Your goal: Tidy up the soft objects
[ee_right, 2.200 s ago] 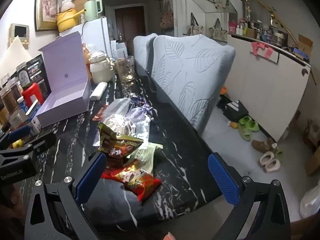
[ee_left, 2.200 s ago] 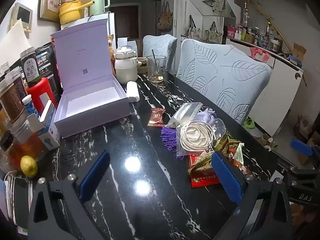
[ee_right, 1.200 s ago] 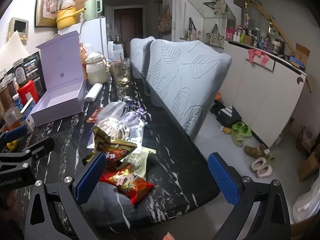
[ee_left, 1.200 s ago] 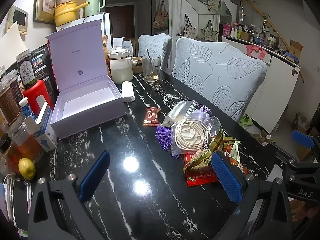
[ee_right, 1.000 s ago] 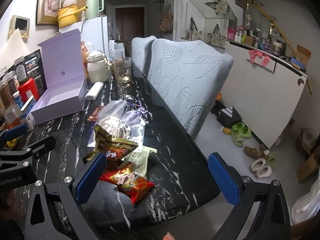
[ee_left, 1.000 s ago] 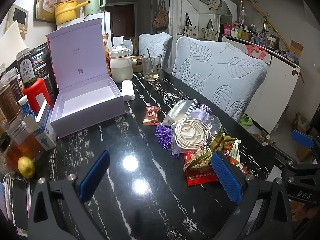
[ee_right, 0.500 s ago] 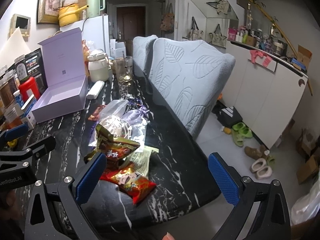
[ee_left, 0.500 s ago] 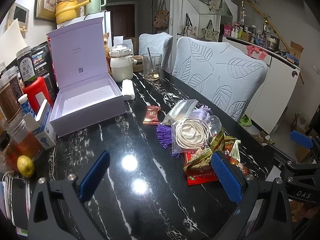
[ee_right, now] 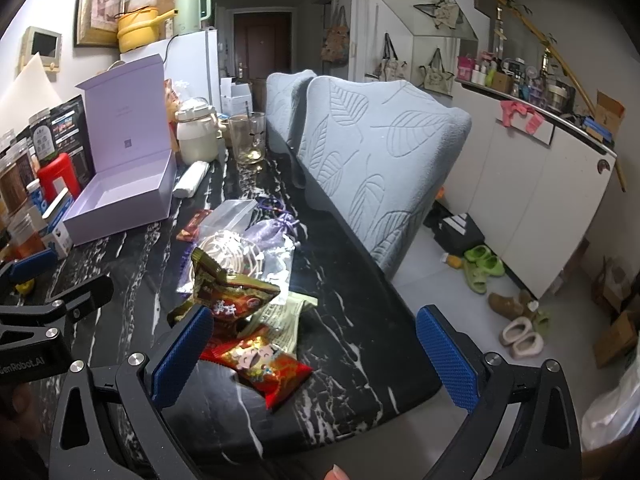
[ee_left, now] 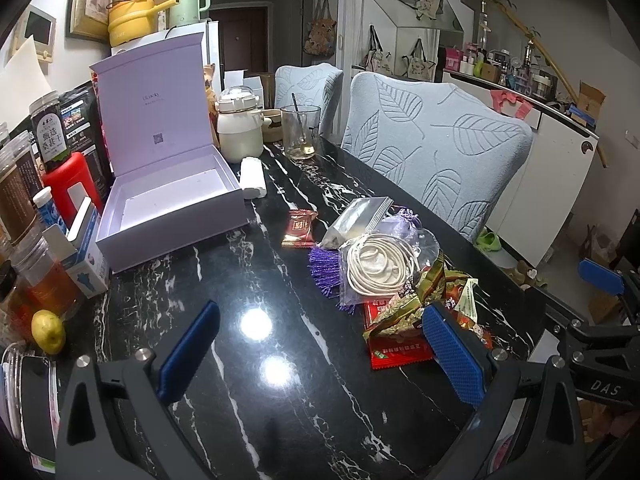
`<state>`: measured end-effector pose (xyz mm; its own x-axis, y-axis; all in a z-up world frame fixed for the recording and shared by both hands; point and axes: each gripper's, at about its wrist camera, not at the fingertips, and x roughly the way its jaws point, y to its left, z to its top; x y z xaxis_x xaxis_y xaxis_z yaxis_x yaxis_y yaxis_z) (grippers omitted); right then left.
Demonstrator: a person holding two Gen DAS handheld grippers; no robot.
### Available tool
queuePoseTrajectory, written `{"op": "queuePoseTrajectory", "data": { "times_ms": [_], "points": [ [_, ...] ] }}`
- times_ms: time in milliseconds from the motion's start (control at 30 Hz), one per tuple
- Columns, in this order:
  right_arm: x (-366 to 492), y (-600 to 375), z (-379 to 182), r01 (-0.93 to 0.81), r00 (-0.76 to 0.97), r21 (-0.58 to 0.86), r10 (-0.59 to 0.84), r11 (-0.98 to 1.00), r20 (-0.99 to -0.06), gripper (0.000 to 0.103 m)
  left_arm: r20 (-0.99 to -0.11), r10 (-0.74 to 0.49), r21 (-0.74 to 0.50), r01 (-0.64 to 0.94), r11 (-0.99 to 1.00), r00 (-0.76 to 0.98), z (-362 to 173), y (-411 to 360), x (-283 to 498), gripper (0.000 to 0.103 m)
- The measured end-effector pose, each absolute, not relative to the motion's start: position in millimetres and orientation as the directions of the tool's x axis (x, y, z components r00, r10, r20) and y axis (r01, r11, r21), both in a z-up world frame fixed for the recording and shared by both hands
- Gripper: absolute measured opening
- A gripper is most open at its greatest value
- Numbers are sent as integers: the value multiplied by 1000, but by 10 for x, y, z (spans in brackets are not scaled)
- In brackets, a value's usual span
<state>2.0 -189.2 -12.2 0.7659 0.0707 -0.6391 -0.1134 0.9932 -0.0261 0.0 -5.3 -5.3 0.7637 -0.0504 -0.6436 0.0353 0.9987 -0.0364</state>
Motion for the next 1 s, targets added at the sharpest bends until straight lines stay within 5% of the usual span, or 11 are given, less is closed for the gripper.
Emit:
{"op": "queuePoseTrajectory", "data": {
  "times_ms": [1000],
  "points": [
    [-15,-1949,-298,-172,738,17,140,985,-660,103,-673,-86,-66,57,996,734,-149,-85,-47,103]
  ]
}}
